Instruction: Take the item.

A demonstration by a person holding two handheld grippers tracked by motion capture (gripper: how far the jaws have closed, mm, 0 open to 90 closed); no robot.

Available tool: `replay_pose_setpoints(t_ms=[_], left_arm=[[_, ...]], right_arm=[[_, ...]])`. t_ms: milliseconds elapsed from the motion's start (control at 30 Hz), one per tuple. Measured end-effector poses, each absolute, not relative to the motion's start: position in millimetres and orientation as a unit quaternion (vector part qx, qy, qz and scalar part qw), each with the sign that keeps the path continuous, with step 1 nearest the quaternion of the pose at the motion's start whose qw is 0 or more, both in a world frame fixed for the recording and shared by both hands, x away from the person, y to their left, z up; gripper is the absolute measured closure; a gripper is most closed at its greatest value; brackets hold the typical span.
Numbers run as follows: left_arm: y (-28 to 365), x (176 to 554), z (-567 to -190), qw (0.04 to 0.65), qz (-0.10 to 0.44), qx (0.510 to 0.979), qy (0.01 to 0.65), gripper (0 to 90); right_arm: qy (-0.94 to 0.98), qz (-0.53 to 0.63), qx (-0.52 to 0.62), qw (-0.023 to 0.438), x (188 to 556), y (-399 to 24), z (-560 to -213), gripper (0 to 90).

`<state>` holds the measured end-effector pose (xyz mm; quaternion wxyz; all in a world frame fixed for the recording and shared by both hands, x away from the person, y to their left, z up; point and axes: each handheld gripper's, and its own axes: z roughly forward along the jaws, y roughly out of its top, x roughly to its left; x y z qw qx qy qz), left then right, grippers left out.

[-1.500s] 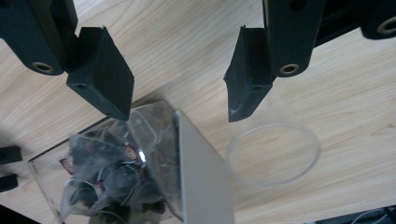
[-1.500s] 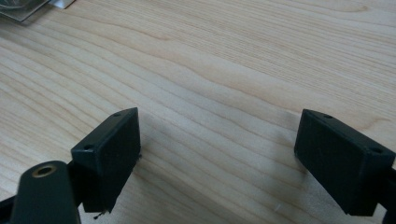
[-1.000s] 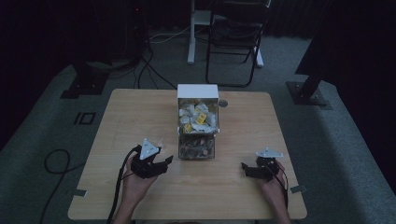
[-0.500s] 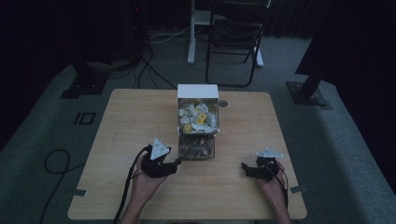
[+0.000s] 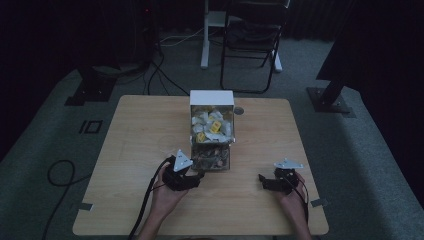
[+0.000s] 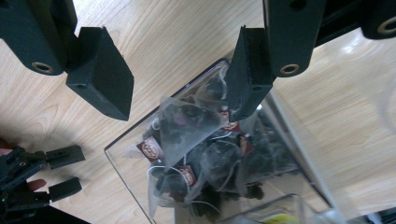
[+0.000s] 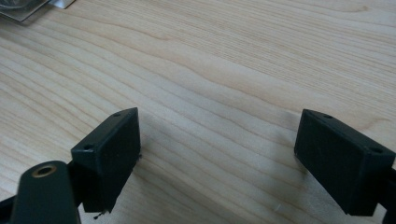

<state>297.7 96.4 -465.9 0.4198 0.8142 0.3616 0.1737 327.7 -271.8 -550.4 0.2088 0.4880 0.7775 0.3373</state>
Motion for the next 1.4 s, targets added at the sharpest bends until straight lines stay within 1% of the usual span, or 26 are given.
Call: replay_pose_setpoints(t_ms=[233,767,1067,1333,1400], left_arm=[[86,300,-472,0.415,0.177,0.818,0.357,41.8],[73,309,-488,0.404,0.158,0.828,0.354,42.3],[76,304,-491,0.402,0.136,0.836,0.348,45.7],[80,295,-494,0.404,0.141,0.834,0.349,46.2],[80,293,-493,0.404,0.145,0.833,0.349,49.4]], right_arm=[[0.778,0.337,0.488,0.209,328,-272,-550,14.1],[0.778,0.337,0.488,0.208,328,-272,-550,14.1],[0.777,0.337,0.488,0.208,328,-272,-550,14.1],[0.778,0.337,0.488,0.208,328,-272,-550,14.1],[0.778,0.337,0.488,0.208,328,-272,-550,14.1]])
